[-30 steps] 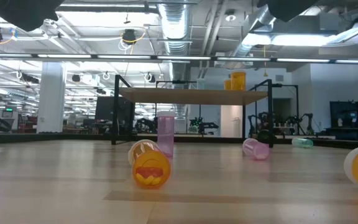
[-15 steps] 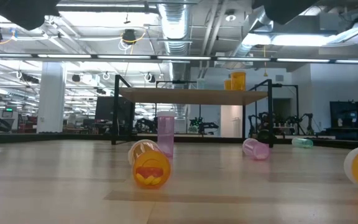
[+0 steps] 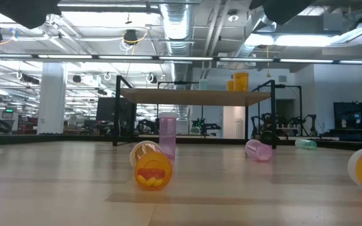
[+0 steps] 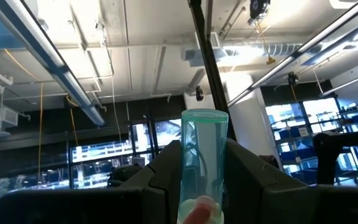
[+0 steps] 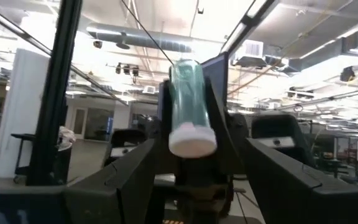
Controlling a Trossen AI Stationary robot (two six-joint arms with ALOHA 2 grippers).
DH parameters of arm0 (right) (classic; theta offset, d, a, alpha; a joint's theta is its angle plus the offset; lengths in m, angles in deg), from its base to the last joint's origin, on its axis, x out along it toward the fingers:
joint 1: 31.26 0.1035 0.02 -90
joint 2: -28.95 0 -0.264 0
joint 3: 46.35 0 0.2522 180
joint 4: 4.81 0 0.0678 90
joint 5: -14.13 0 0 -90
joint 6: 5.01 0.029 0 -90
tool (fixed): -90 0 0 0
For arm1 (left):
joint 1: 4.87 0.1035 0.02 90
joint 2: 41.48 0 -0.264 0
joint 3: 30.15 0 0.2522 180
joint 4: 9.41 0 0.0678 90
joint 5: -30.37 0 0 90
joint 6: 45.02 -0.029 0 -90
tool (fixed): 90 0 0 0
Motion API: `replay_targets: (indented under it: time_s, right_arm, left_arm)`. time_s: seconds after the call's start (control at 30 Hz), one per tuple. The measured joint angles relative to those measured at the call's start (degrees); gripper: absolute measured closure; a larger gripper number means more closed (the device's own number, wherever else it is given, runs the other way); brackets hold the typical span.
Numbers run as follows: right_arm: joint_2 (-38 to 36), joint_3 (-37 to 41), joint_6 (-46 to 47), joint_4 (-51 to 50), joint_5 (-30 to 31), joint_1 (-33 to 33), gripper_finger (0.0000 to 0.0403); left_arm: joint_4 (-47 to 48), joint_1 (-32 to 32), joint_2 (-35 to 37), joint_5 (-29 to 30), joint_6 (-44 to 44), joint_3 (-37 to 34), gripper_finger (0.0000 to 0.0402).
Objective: Pick and place medicine bottles onto shelf by color
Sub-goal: Put the left small blue pill bottle on the shelf aligned with the other small blue pill bottle
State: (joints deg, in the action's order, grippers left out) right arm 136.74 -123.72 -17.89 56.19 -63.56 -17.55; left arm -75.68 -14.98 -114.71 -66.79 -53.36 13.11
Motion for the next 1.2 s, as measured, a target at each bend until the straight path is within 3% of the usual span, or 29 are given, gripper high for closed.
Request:
replay_targets:
  time_s: [0.37,0.8,1.2]
  right_arm:
    - [0.02,-2.99,-0.02,-4.72,-1.94,0.00,0.0159]
    - [0.02,-3.20,-0.02,-6.00,-1.83,0.00,0.0294]
    - [0.00,-3.20,-0.51,-9.00,-1.76,0.00,0.0267]
  left_arm:
    - [0.34,0.00,0.00,0.02,-0.02,0.02,0.0322]
    - [0.77,-0.02,0.04,-0.14,-0.02,0.02,0.0322]
    - [2.97,0.00,0.02,-0.92,0.22,0.02,0.0272]
